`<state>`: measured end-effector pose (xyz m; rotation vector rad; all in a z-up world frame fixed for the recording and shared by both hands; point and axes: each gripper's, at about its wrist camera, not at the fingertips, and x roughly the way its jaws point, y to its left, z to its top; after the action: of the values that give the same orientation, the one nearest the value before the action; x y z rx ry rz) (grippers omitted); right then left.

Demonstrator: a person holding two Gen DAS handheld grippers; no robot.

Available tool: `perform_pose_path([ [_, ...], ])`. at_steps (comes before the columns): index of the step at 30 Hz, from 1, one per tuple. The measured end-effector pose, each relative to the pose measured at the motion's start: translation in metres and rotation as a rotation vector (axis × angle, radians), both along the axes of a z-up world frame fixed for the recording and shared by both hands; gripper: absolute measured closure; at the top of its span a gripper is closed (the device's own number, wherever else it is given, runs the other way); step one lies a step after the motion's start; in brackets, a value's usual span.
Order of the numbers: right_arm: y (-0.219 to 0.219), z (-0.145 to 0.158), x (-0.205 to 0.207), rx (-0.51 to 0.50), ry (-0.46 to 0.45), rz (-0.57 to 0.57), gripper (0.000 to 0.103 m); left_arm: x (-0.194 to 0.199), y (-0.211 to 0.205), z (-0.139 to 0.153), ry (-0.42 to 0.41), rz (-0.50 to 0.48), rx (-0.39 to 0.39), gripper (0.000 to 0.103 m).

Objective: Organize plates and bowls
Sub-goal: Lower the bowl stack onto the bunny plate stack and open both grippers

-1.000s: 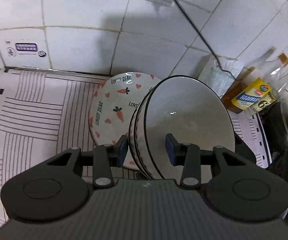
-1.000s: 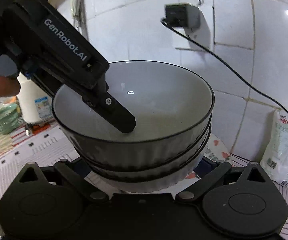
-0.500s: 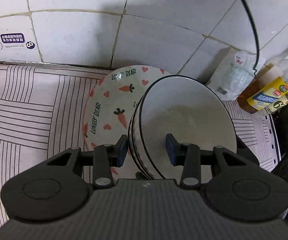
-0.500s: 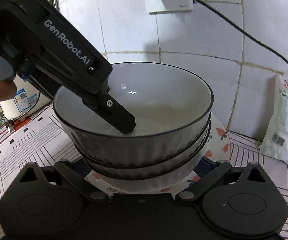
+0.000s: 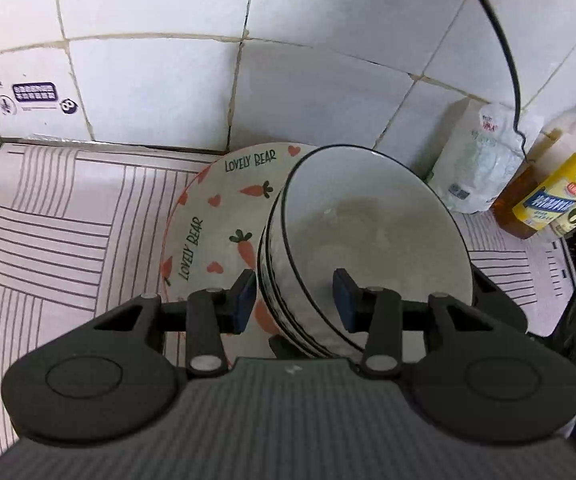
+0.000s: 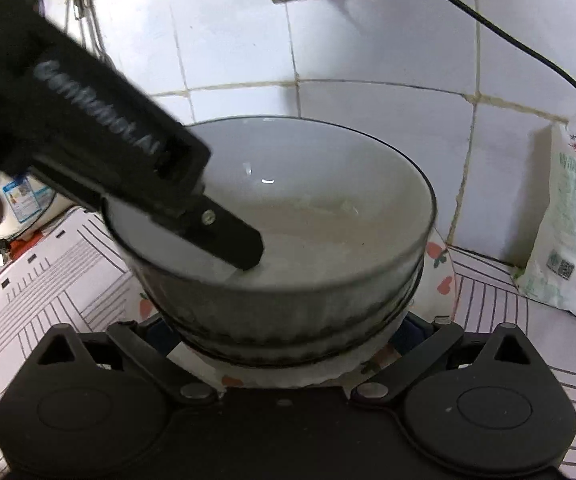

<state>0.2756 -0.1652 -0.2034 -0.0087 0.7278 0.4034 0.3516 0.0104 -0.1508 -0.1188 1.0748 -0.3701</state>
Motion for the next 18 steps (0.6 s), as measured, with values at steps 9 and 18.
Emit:
perform_pose_path([
  [9,0.011,0.017,-0.012,-0.036,0.073,-0.044,0.000,-0.019,0.022,0.017,-0.026,0.082,-0.010,0.051],
  [18,0.006,0.035,-0.053,-0.029,0.049,-0.094,0.000,-0.052,0.038,0.050,-0.092,0.102,-0.008,0.048],
])
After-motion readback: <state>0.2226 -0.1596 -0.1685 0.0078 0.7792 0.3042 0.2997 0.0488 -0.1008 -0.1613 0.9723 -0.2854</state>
